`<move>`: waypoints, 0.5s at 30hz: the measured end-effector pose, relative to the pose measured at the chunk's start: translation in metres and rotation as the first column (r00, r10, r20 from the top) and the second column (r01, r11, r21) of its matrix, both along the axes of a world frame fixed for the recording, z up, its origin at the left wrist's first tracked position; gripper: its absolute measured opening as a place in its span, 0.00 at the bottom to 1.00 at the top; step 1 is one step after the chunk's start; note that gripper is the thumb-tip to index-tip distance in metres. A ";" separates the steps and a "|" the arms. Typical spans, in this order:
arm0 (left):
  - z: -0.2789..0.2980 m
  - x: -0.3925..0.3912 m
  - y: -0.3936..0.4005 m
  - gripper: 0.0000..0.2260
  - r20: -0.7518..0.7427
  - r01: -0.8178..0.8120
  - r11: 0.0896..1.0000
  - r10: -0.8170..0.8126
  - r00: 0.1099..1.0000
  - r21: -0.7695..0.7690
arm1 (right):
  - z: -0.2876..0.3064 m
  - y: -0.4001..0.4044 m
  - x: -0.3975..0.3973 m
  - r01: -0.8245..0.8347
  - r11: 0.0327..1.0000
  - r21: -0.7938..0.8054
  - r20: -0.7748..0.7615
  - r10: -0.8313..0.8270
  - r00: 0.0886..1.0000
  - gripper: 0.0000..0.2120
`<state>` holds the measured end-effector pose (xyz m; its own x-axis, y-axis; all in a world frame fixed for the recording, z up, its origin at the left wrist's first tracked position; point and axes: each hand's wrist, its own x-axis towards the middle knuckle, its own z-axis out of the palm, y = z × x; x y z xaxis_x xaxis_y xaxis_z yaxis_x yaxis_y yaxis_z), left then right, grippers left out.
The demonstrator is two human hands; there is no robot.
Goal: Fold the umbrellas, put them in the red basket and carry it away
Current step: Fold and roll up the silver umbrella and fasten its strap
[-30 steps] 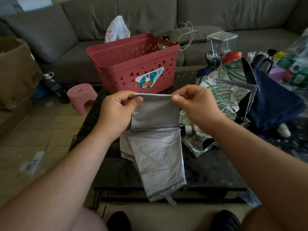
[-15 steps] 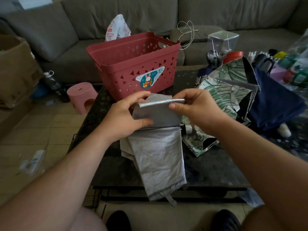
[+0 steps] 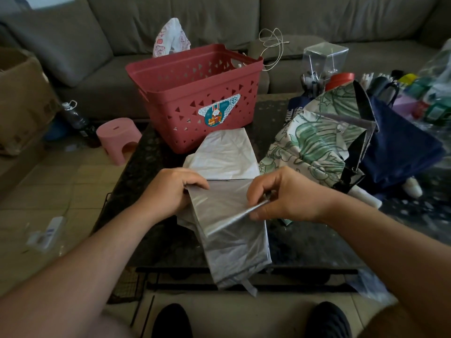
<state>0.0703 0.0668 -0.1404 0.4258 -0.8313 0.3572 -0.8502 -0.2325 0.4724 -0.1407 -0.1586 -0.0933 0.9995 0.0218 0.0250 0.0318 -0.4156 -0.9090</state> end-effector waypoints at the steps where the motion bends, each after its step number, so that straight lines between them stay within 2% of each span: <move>1: -0.002 0.000 0.002 0.16 0.010 -0.013 1.000 0.013 1.000 -0.005 | -0.003 0.001 -0.001 -0.014 1.000 -0.019 -0.015 0.014 1.000 0.07; 5: -0.004 0.000 0.007 0.19 0.099 -0.050 0.998 0.053 0.994 -0.031 | -0.008 0.004 -0.005 -0.069 0.991 -0.111 -0.050 0.064 0.997 0.08; 8: -0.005 0.004 0.010 0.24 0.138 -0.142 0.988 0.149 0.979 -0.055 | -0.010 0.005 -0.004 -0.083 0.980 -0.180 -0.084 0.069 0.994 0.10; 12: 0.003 0.006 0.018 0.16 0.128 -0.174 0.982 0.183 0.975 -0.078 | -0.011 0.003 -0.006 -0.103 0.967 -0.232 -0.122 0.077 0.990 0.08; 15: 0.003 0.010 0.023 0.19 0.141 -0.156 0.988 0.153 0.978 0.004 | -0.011 0.002 -0.008 -0.104 0.967 -0.233 -0.130 0.076 0.989 0.08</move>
<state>0.0799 0.0894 -0.1379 0.4963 -0.7650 0.4105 -0.8608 -0.3722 0.3471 -0.1482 -0.1562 -0.1043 0.9885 0.1026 -0.1108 -0.0233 -0.6209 -0.7835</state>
